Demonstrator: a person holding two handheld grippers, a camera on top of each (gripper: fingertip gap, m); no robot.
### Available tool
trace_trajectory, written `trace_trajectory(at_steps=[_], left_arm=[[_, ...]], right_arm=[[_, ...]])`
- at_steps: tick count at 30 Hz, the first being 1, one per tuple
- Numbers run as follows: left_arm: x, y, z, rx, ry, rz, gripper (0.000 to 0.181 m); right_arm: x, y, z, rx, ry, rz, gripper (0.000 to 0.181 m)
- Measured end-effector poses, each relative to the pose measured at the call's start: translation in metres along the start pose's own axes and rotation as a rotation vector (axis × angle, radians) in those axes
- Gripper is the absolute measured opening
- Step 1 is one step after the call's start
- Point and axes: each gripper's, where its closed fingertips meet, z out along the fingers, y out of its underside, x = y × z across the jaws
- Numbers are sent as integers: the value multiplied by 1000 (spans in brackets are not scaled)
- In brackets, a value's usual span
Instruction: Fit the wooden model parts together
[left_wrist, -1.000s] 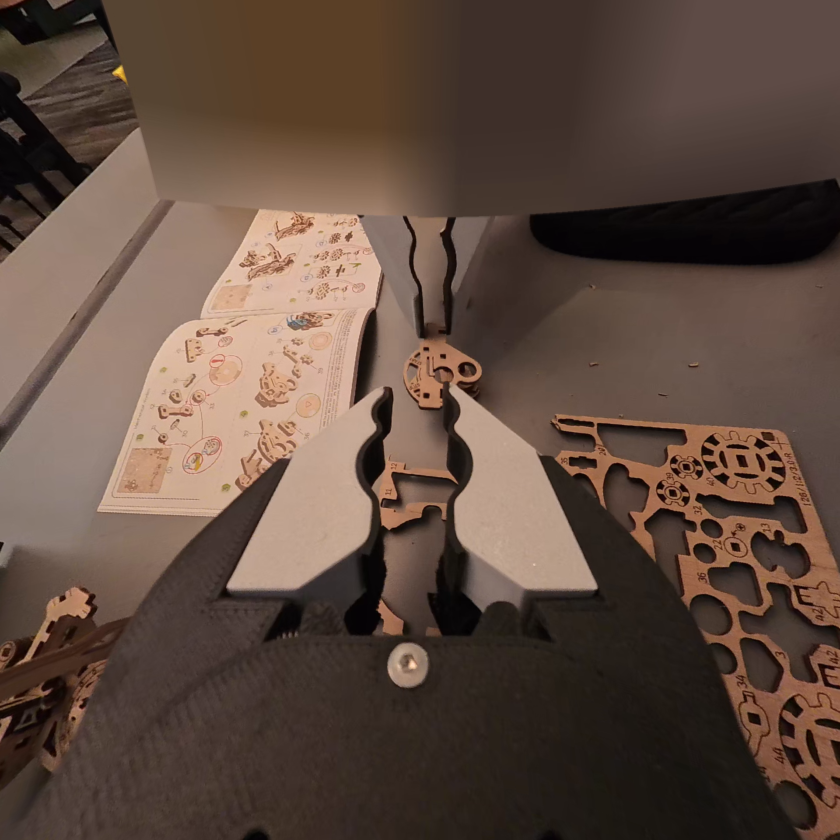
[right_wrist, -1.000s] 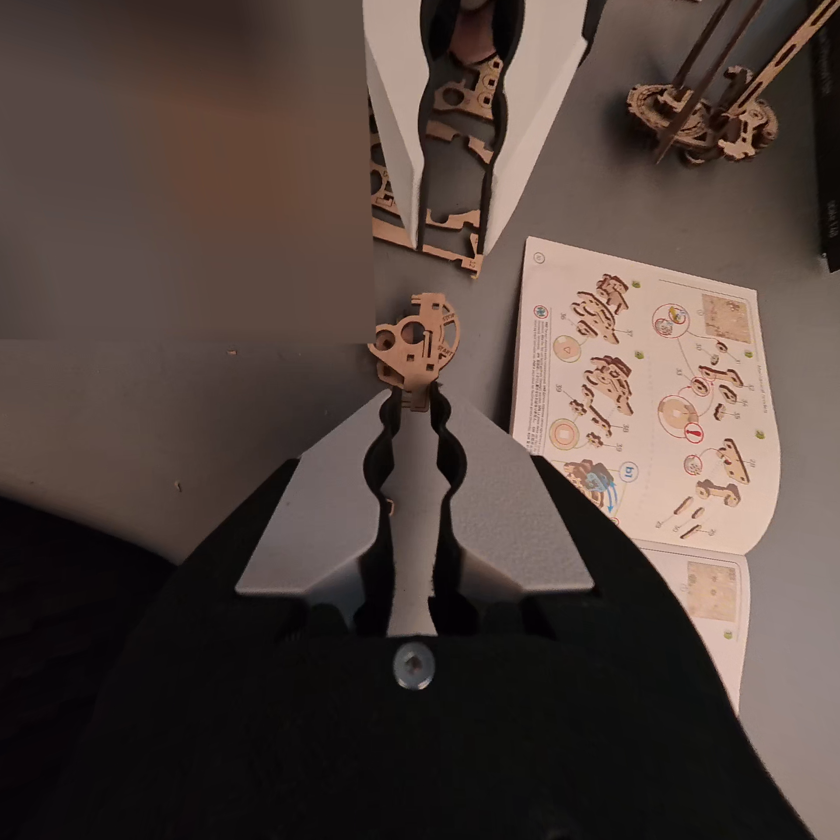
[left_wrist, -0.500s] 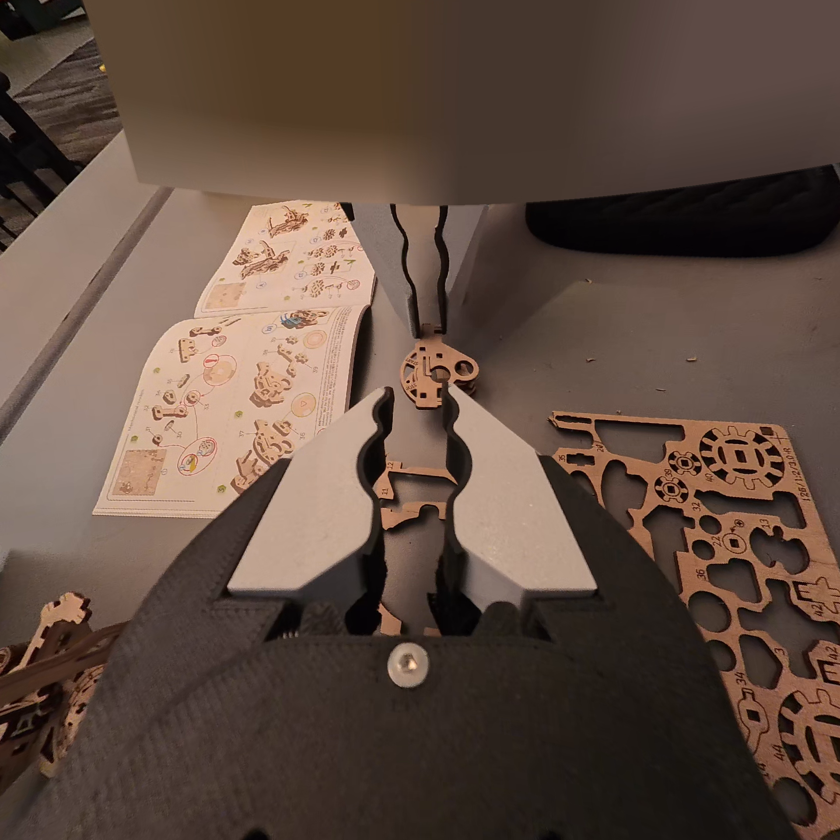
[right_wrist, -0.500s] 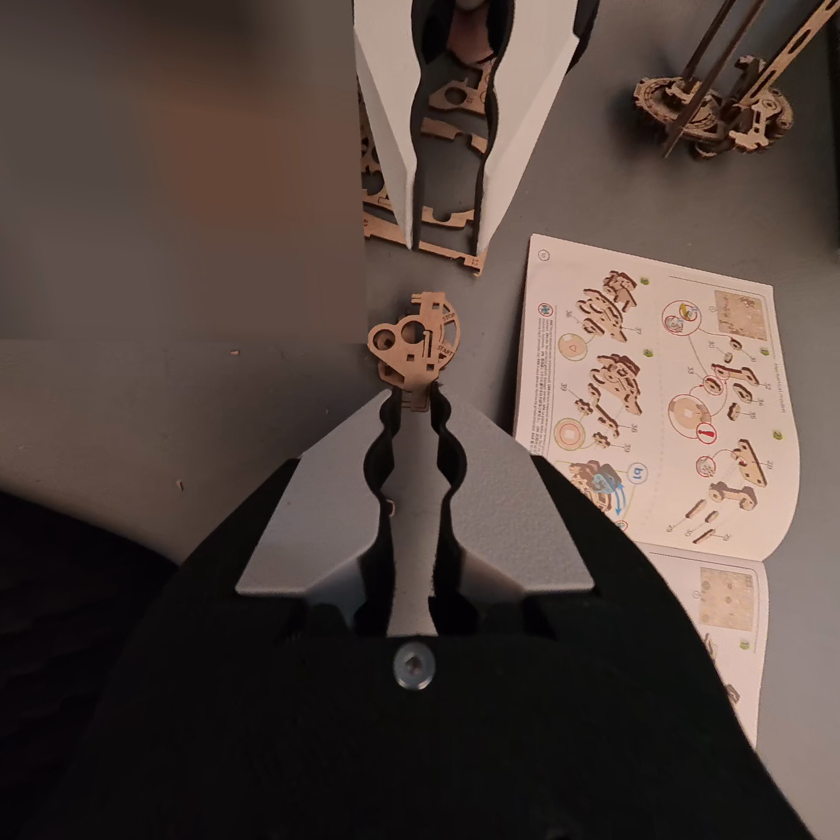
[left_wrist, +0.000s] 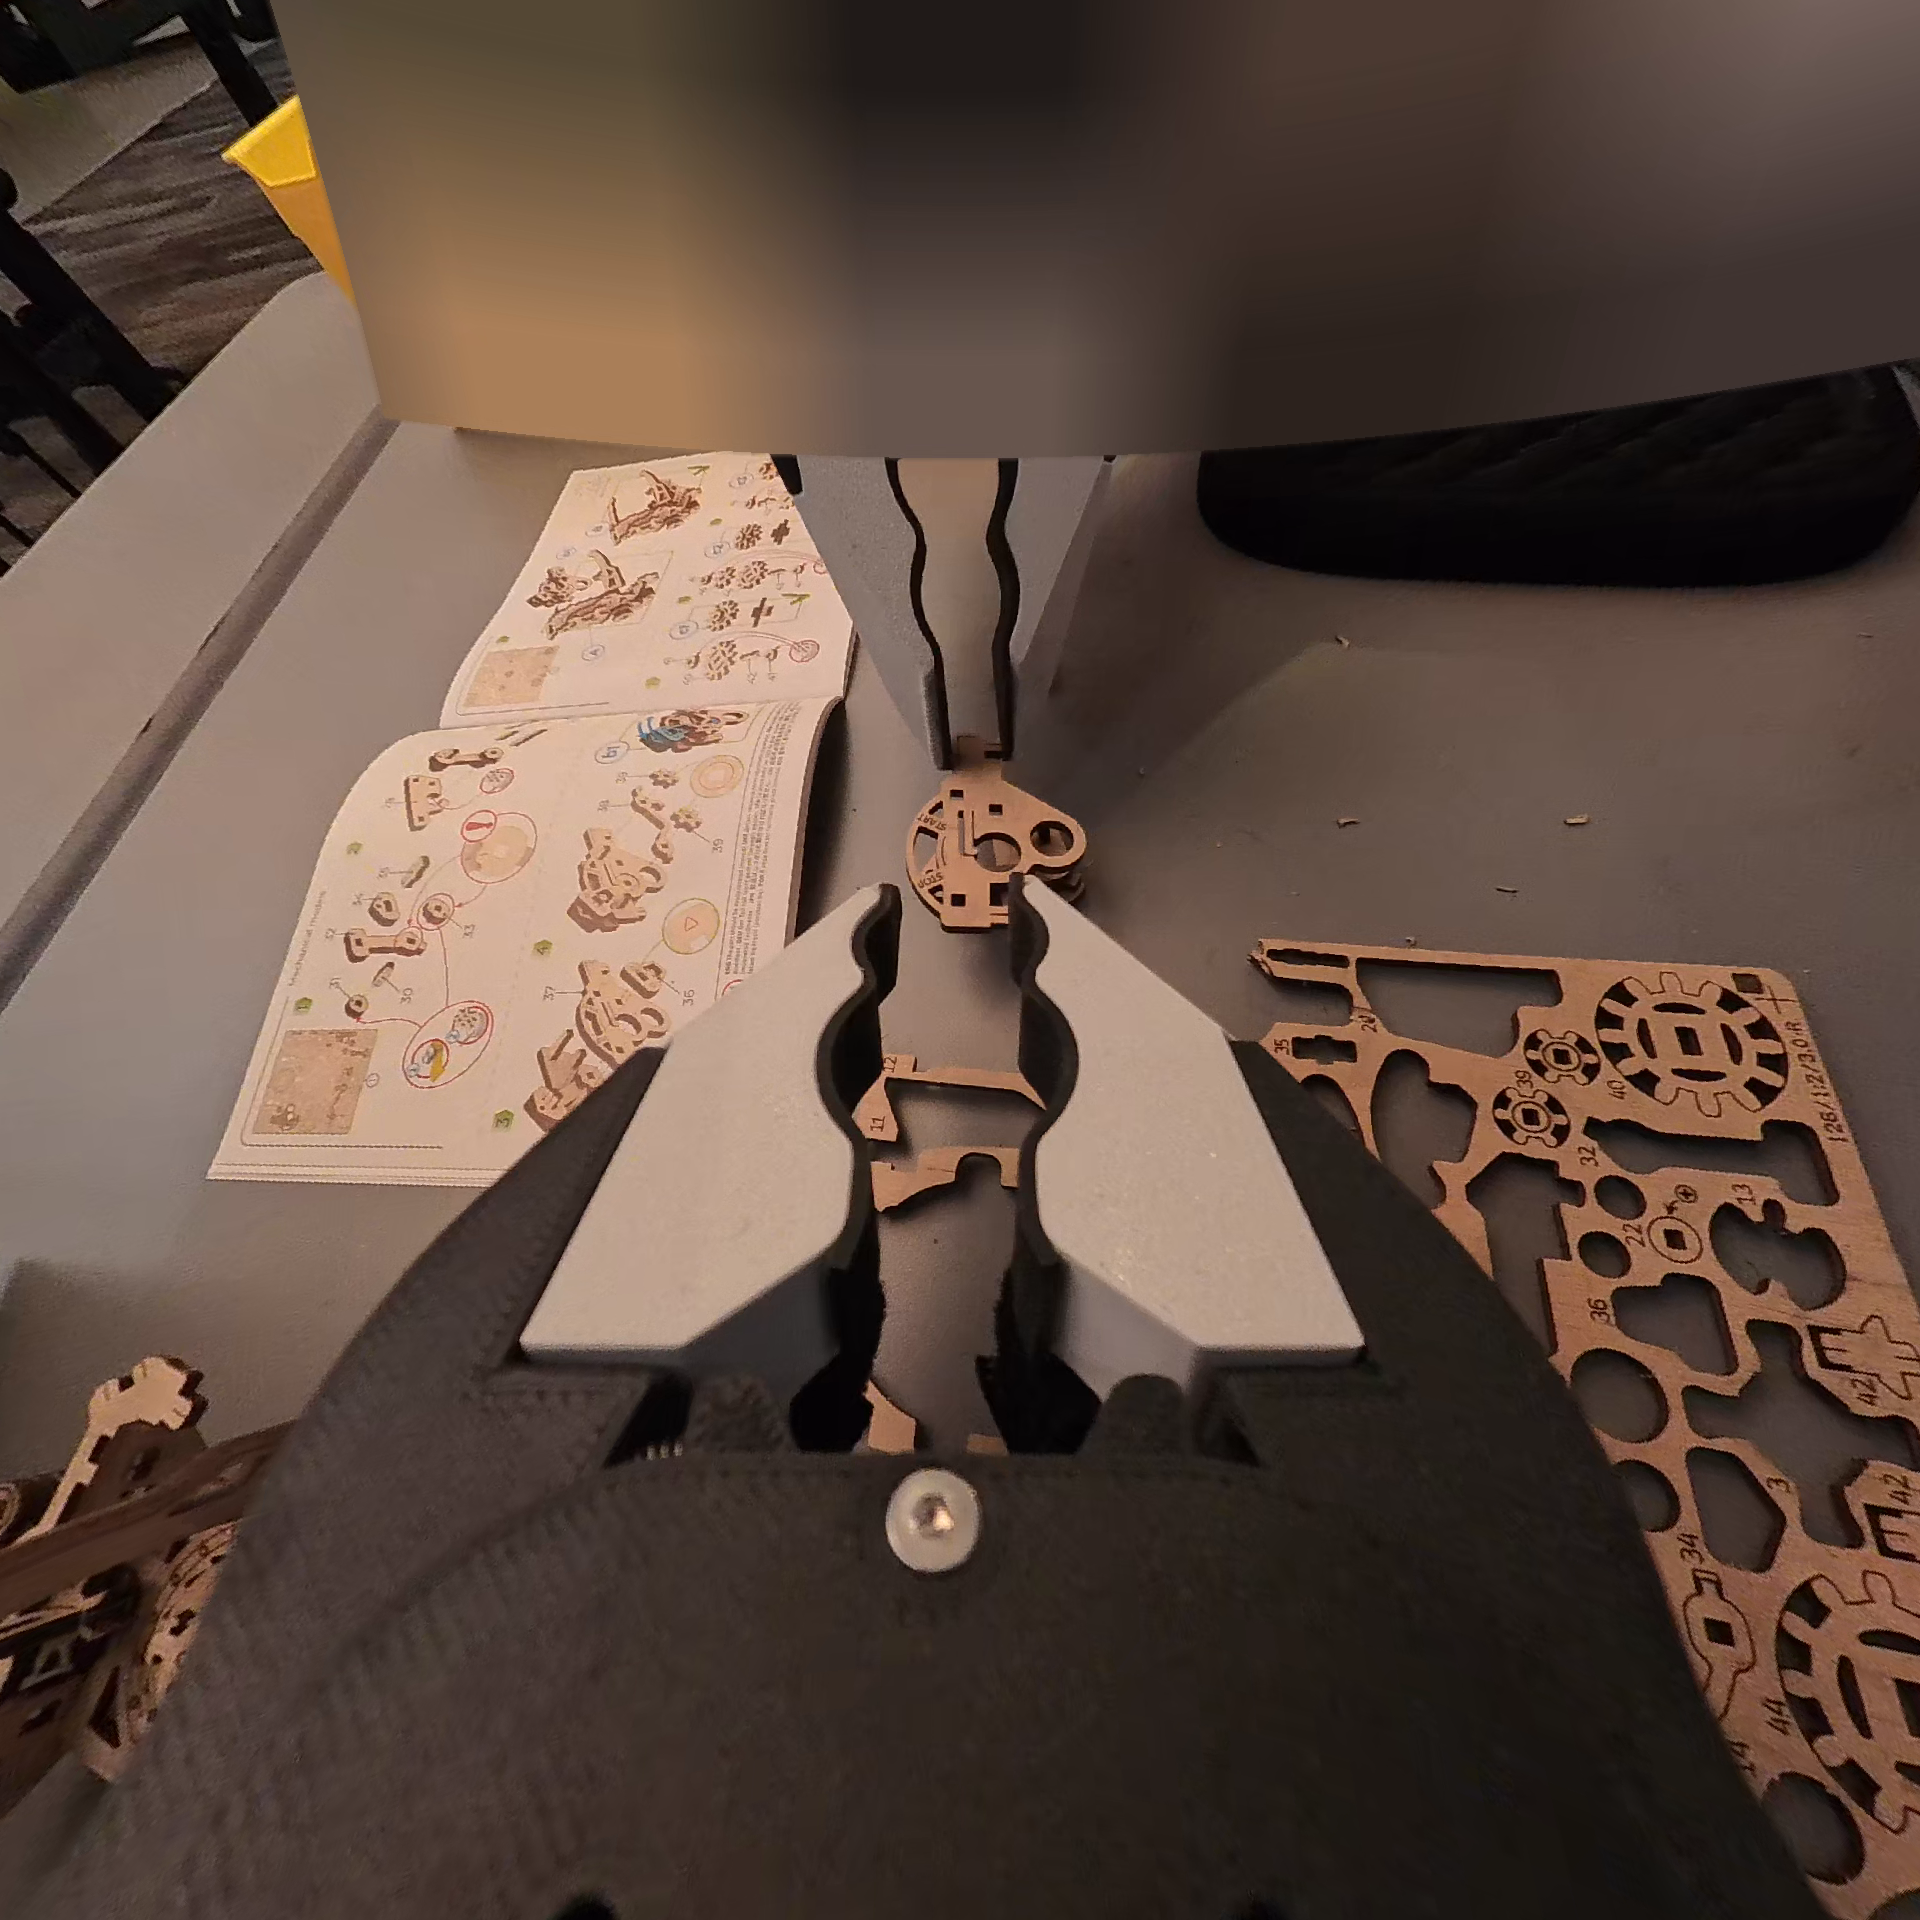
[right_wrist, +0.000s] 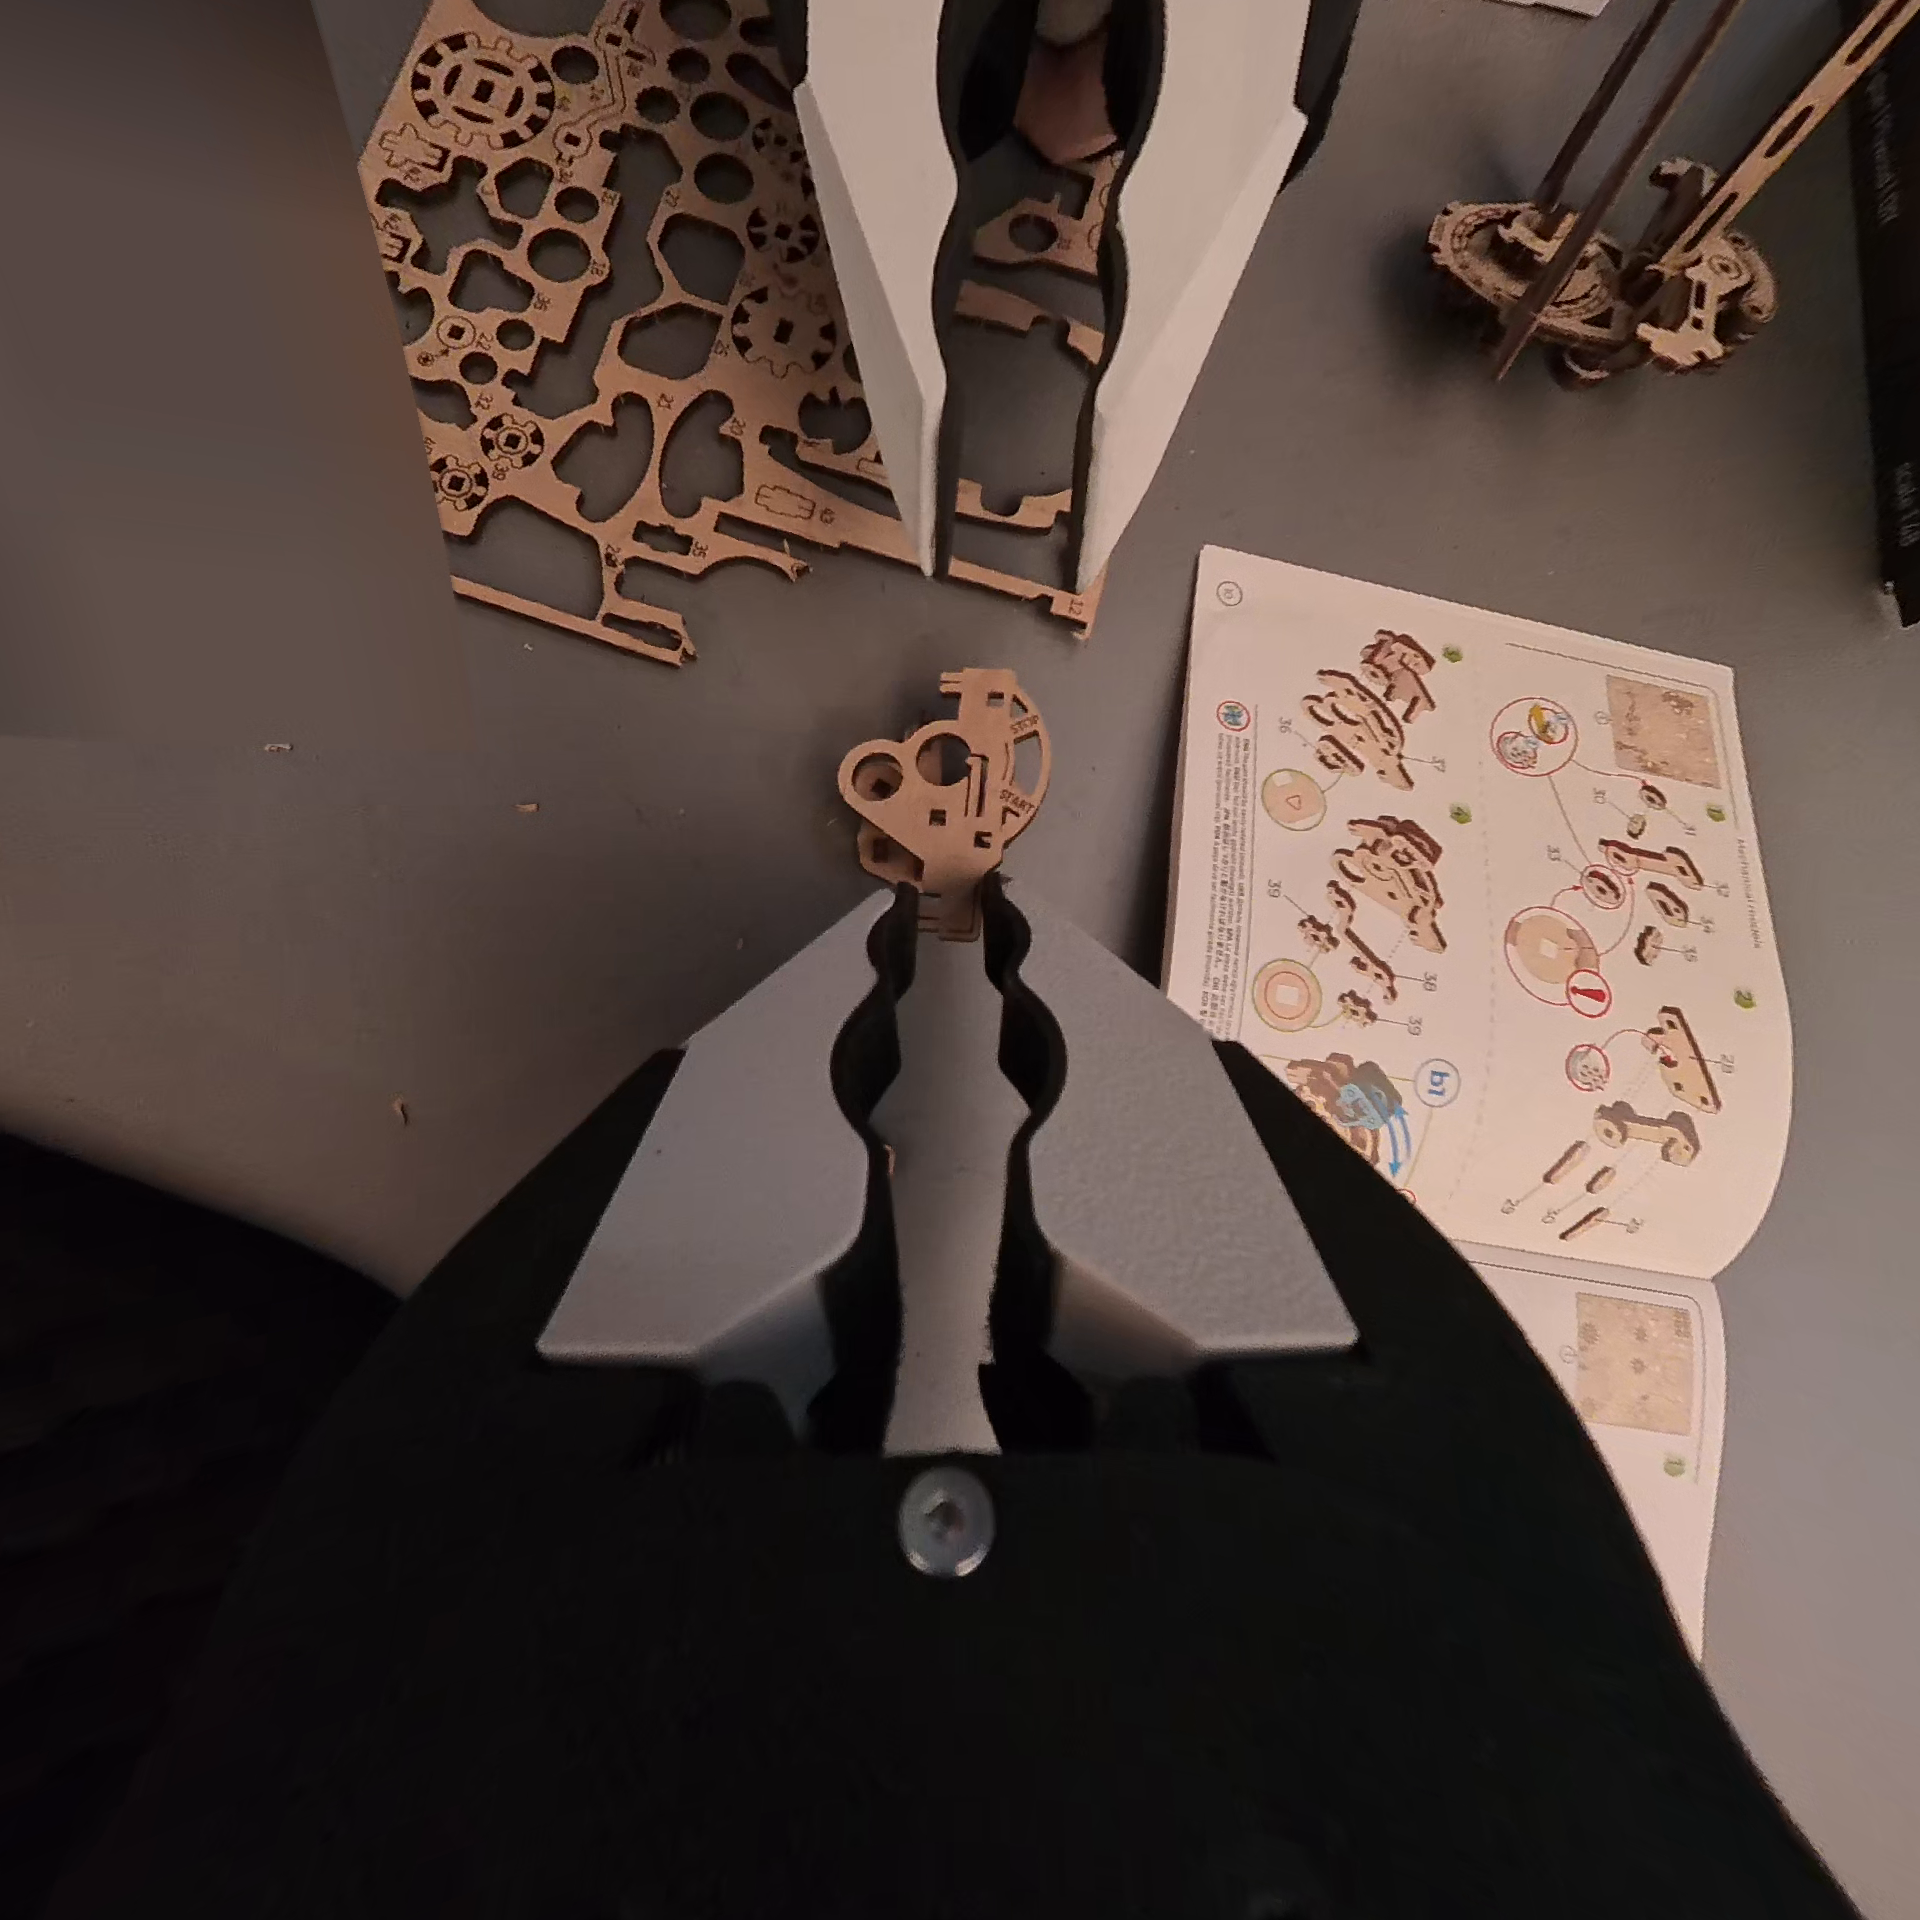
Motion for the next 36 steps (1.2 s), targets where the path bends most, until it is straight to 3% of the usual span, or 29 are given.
trace_trajectory(at_steps=[36], left_arm=[[0,0,0,2,3,-5,22]], right_arm=[[-5,-2,-1,16,-18,-16,11]])
